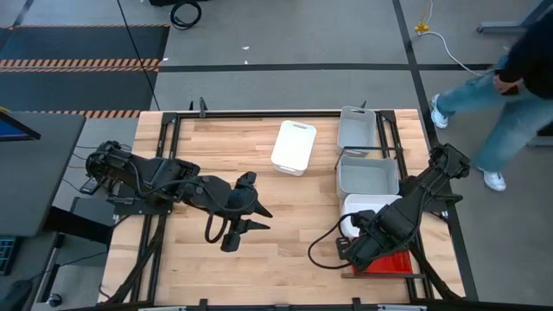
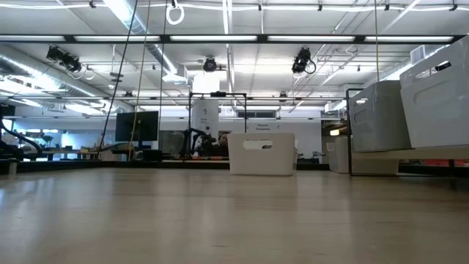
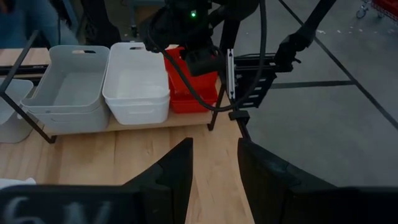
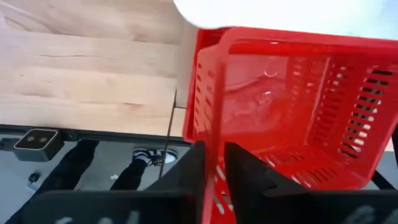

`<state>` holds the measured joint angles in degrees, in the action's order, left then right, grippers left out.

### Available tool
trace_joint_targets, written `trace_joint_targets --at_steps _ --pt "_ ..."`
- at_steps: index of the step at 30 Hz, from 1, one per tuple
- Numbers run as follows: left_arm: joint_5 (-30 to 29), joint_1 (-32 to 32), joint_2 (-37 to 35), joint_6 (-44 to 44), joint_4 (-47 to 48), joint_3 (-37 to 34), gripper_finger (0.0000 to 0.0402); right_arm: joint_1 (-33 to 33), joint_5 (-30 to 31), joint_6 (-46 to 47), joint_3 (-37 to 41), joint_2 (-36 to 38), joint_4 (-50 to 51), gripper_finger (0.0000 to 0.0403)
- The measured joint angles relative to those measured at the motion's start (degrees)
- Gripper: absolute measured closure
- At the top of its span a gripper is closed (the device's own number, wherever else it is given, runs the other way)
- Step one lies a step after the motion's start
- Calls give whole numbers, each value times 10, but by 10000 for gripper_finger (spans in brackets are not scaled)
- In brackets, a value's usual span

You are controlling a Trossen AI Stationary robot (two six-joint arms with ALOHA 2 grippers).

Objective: Stack baskets on shelf by color
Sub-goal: Stack the red bin on top of the red bin on the shelf

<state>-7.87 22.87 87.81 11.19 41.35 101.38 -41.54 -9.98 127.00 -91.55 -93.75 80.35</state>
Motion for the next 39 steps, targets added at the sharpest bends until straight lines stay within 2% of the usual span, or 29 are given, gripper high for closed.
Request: trace_joint_targets --at_steps 6,12,19,23,30,39 --pt "0 2 0 1 1 0 269 1 0 -10 0 0 -5 280" --pt "0 2 0 -3 5 0 269 1 -2 -12 0 0 -12 254" --pt "0 2 0 -5 5 0 269 1 -2 -25 0 0 -7 249" --pt "0 2 0 -5 5 0 269 1 18 -26 1 0 -18 250" --pt "0 2 0 -27 5 0 269 9 9 -22 38 0 -63 250" --pt "2 2 0 -26 6 0 269 10 4 -25 69 0 -64 251"
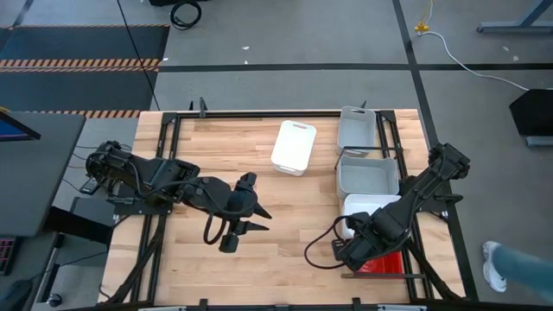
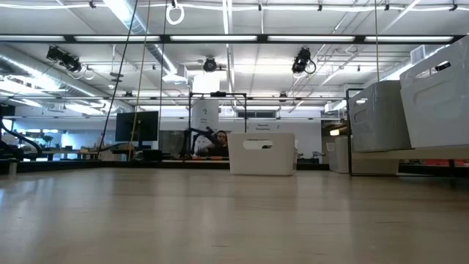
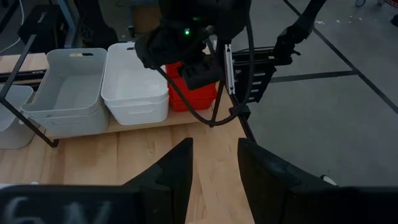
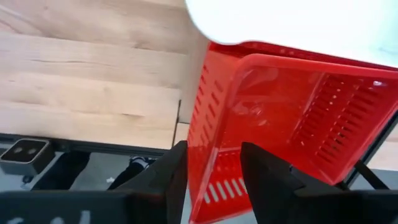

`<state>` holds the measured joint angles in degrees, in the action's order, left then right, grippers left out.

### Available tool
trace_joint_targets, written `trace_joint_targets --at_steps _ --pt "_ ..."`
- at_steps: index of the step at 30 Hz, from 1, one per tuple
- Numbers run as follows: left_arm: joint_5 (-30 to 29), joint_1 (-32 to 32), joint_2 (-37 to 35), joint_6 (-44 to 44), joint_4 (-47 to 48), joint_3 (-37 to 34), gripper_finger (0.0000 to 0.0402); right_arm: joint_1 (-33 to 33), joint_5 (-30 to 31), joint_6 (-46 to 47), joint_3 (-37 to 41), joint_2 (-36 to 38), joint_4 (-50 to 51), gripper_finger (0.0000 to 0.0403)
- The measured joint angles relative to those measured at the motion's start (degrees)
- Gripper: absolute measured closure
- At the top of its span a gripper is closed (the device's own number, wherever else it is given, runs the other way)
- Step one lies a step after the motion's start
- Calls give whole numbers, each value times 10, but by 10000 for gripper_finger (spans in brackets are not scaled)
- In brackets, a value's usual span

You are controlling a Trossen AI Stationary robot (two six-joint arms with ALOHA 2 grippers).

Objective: Stack baskets on shelf by color
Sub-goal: Stack the red bin on top of the red bin on the shelf

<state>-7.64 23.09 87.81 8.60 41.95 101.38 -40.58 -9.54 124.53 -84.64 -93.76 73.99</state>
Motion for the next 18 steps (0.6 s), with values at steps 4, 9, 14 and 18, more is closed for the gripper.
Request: trace_joint_targets --at_steps 4,9,14,18 --pt "0 0 0 0 0 0 269 0 -10 0 11 0 -3 256" --pt "0 0 0 -3 0 0 269 -2 -11 0 19 0 -7 276" --pt "0 0 0 -7 -1 0 269 -2 -11 -1 19 0 -3 308" --pt "0 0 0 -7 -1 0 269 -2 -11 -1 19 0 -4 338"
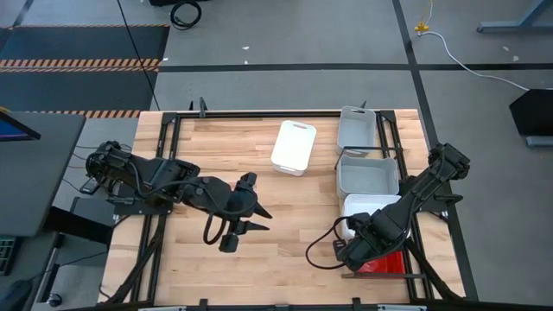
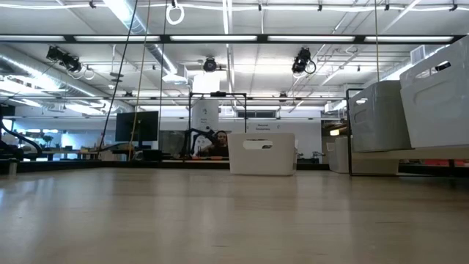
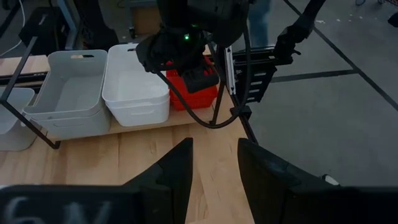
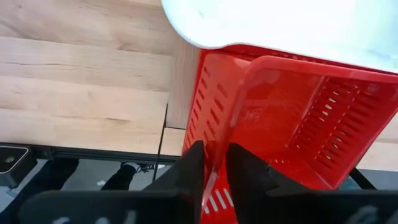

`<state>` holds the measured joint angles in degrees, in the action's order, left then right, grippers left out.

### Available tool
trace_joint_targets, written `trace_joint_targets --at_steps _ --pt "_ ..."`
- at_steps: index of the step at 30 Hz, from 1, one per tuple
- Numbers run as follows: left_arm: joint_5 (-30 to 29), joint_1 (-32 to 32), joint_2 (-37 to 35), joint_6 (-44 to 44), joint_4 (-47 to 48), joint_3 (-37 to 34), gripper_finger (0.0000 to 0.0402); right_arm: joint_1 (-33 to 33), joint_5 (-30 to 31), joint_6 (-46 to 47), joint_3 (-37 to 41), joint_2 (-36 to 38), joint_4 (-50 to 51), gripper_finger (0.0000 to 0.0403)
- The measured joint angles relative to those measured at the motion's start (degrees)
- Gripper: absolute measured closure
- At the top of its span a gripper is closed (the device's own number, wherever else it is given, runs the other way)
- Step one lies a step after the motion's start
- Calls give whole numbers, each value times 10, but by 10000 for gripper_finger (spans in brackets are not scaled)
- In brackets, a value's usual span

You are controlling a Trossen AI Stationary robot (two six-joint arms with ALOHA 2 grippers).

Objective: Stack baskets on shelf by color
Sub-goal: Stack the red bin on top of the red bin on the shelf

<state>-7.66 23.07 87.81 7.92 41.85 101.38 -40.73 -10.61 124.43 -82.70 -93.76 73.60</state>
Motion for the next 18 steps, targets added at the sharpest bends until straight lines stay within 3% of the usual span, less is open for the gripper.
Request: trace_joint_targets --at_steps 8,18 --pt "0 0 0 0 0 0 269 0 3 -1 0 0 -4 390" --pt "0 0 0 0 0 0 269 0 1 4 0 0 -12 380"
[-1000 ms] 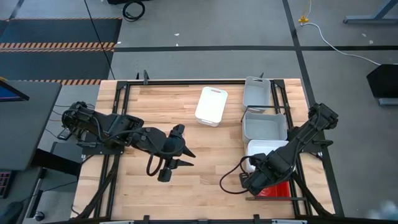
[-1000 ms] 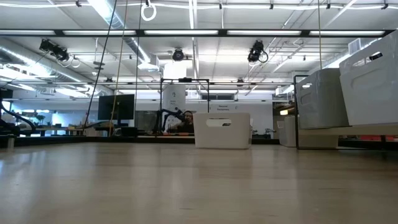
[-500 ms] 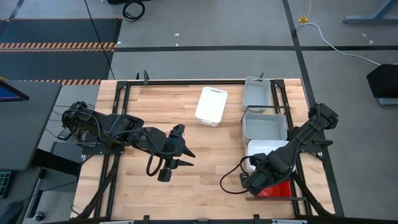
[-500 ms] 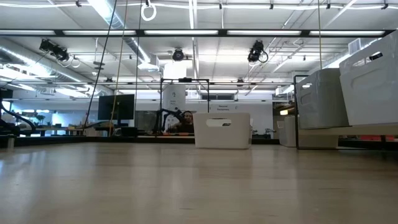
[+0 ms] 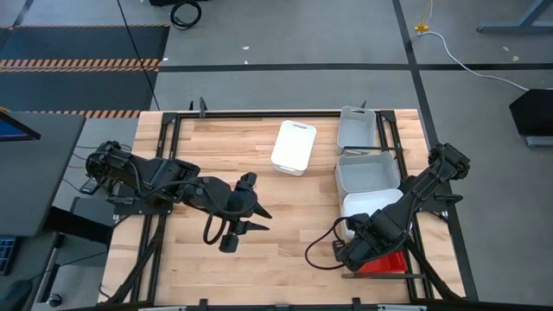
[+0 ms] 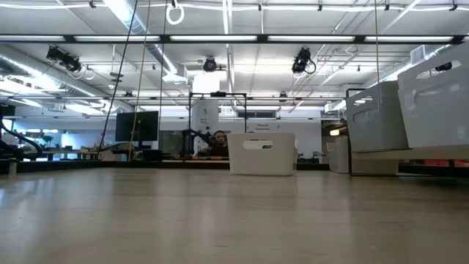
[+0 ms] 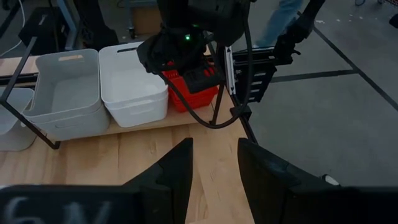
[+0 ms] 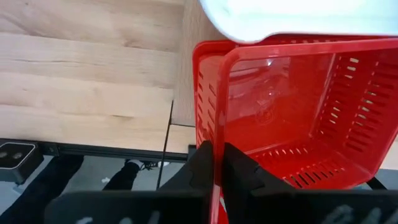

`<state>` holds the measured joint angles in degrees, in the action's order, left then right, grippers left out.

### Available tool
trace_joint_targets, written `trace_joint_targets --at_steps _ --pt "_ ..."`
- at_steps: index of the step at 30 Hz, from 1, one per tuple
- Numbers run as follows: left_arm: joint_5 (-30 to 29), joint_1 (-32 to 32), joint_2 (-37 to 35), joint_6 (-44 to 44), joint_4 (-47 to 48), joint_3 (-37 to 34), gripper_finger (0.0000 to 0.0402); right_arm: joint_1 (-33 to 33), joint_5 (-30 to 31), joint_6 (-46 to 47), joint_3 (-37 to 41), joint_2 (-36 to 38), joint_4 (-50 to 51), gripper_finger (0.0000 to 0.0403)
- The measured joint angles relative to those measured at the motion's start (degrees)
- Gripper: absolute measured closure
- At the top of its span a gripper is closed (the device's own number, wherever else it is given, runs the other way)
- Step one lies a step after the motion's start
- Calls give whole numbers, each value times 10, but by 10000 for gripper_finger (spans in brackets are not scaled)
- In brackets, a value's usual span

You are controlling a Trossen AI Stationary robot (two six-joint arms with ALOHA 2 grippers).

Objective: Stack baskets on shelf by color
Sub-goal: Stack the red bin on top of the red bin on the shelf

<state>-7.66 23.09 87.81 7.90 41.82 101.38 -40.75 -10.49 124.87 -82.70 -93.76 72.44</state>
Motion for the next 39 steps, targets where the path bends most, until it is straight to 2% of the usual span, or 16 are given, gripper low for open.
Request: trace_joint_targets --at_steps 3,18,39 --pt "0 0 0 0 0 0 269 0 -1 1 0 0 -6 392" --pt "0 0 0 -12 1 0 269 0 -26 14 -1 0 -19 391" --pt "0 0 -1 -28 4 0 269 1 -48 -2 -24 -1 36 392"
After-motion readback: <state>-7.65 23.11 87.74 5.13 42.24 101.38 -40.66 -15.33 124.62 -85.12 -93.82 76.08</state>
